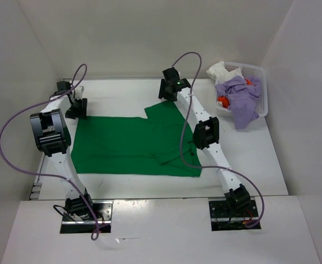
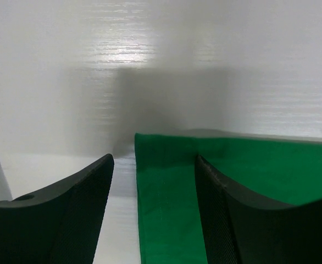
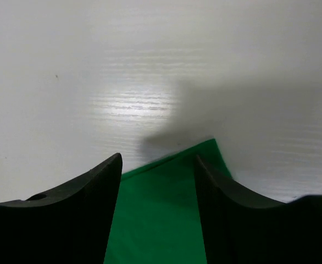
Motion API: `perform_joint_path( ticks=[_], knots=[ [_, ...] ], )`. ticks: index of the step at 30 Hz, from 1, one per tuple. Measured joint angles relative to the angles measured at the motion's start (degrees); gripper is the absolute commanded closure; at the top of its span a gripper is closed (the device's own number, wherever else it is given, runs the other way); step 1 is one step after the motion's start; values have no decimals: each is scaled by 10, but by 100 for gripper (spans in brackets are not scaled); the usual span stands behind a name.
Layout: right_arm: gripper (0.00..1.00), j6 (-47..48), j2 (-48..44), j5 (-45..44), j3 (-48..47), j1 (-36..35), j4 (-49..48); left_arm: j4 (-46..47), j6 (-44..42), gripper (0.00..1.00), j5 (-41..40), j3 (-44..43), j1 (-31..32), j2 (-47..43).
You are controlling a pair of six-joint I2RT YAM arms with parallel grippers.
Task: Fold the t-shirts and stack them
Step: Grap the side of the flattened tshirt furthest away from the robot with both arms
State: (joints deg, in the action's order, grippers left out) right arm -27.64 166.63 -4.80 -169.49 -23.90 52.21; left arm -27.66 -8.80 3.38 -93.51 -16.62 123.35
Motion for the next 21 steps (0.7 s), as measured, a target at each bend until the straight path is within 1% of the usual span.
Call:
perform_joint_path(
  ticks=[5, 7, 8, 9, 10, 11, 12, 13, 14, 15, 19, 21],
  knots=[
    [40, 3, 0, -30, 4, -14, 0, 4, 2, 32, 2, 0, 1, 3],
    [50, 3, 0, -37, 6, -15, 0, 4, 2, 33, 1, -1, 2, 3],
    [56, 3, -1, -45, 9, -15, 1, 3, 2, 39, 2, -3, 4, 4],
    [74, 4, -2, -50, 12, -15, 1, 3, 2, 46, 2, -5, 6, 6],
    [82, 3, -2, -52, 14, -14, 2, 3, 2, 54, 4, -6, 8, 7],
    [89, 3, -3, -55, 18, -14, 2, 3, 2, 68, 4, -8, 10, 9],
    [99, 4, -5, -59, 20, -14, 3, 2, 4, 81, 7, -10, 12, 10],
    [100, 5, -6, -61, 24, -14, 4, 3, 2, 95, 9, -11, 14, 11],
    [100, 5, -7, -60, 26, -13, 4, 2, 0, 98, 9, -11, 17, 12],
    [100, 5, -9, -58, 28, -13, 4, 3, 2, 100, 8, -11, 19, 12],
    [100, 5, -25, -57, 52, -13, 5, 8, -3, 100, 5, -6, 21, 9],
    [100, 7, -42, -57, 77, -13, 14, 20, -12, 100, 3, 13, 22, -4]
  ],
)
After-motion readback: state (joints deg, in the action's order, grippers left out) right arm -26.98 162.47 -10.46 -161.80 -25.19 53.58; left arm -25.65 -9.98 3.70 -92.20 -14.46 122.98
